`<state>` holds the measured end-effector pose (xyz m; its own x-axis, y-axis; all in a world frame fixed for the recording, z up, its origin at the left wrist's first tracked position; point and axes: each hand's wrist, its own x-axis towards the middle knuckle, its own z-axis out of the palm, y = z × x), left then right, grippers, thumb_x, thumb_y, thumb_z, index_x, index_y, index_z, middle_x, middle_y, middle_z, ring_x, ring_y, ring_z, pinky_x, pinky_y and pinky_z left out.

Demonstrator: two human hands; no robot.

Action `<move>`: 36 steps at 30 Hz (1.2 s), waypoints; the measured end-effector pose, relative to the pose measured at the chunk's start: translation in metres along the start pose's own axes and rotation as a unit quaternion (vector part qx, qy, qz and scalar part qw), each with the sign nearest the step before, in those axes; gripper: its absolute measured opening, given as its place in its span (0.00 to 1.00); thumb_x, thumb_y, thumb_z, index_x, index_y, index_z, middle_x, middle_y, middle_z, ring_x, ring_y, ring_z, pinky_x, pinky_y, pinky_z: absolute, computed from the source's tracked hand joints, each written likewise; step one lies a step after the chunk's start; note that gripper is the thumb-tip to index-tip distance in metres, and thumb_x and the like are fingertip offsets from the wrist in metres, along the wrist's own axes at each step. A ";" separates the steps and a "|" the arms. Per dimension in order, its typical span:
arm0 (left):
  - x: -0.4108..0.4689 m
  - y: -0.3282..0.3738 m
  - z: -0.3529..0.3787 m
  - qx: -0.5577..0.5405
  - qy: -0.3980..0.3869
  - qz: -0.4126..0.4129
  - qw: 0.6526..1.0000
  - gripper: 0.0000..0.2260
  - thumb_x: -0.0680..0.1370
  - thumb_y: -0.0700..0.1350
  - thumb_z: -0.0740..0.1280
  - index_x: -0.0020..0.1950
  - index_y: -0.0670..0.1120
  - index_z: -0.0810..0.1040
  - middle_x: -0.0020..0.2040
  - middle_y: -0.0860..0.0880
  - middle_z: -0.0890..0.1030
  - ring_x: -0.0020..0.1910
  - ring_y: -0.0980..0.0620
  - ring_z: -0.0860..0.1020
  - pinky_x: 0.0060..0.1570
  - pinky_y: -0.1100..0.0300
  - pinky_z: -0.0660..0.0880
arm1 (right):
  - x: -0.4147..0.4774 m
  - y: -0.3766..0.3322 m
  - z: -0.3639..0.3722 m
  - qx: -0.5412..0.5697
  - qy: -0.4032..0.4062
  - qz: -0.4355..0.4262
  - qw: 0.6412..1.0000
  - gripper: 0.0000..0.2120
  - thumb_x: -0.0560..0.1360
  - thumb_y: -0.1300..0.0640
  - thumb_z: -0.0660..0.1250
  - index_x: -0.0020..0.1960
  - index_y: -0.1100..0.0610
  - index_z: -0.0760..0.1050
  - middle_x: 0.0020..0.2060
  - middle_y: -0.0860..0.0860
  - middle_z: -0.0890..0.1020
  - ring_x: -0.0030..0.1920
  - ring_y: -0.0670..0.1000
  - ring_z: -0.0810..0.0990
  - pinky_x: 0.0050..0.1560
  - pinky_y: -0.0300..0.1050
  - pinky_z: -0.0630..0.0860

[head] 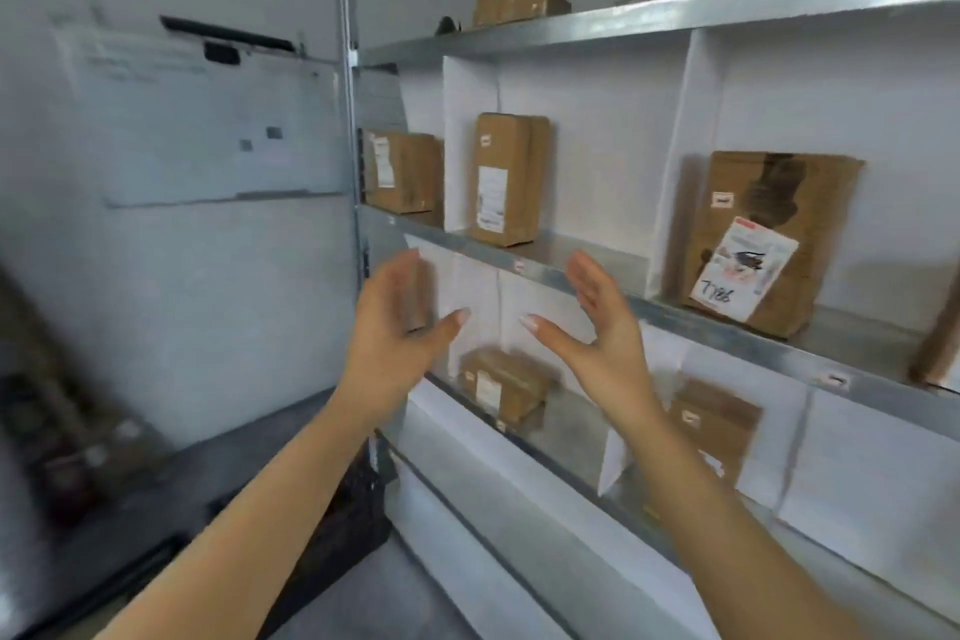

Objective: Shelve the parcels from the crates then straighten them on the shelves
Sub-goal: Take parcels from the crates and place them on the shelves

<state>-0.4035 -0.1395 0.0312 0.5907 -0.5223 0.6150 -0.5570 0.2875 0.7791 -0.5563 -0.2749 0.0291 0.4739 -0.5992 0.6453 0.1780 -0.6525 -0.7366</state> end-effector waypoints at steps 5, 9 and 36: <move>0.006 -0.063 -0.122 0.092 0.083 -0.058 0.991 0.31 0.71 0.46 0.75 0.70 0.51 0.67 0.66 0.51 0.71 0.64 0.56 0.70 0.62 0.61 0.68 | 0.027 0.020 0.149 0.076 -0.111 0.017 0.991 0.39 0.65 0.51 0.76 0.74 0.52 0.65 0.70 0.45 0.71 0.69 0.39 0.69 0.68 0.29 0.63; 0.009 -0.122 -0.210 0.152 0.114 -0.139 0.972 0.28 0.70 0.44 0.75 0.68 0.51 0.68 0.64 0.52 0.72 0.65 0.54 0.70 0.63 0.58 0.67 | 0.042 0.049 0.263 0.125 -0.202 0.032 0.971 0.39 0.68 0.54 0.78 0.74 0.51 0.64 0.71 0.45 0.70 0.68 0.36 0.68 0.71 0.35 0.64; -0.044 -0.611 -0.537 0.147 0.345 -0.611 0.698 0.25 0.75 0.44 0.71 0.69 0.43 0.68 0.64 0.44 0.75 0.55 0.51 0.74 0.52 0.56 0.70 | -0.015 0.355 0.853 0.058 -0.591 0.331 0.734 0.40 0.70 0.51 0.76 0.77 0.50 0.59 0.75 0.50 0.65 0.74 0.48 0.64 0.71 0.42 0.61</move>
<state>0.2249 0.1387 -0.4067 0.8135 0.3064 -0.4943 0.5716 -0.2645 0.7767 0.2353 -0.1018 -0.4147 0.8938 0.0978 -0.4376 -0.3891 -0.3159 -0.8654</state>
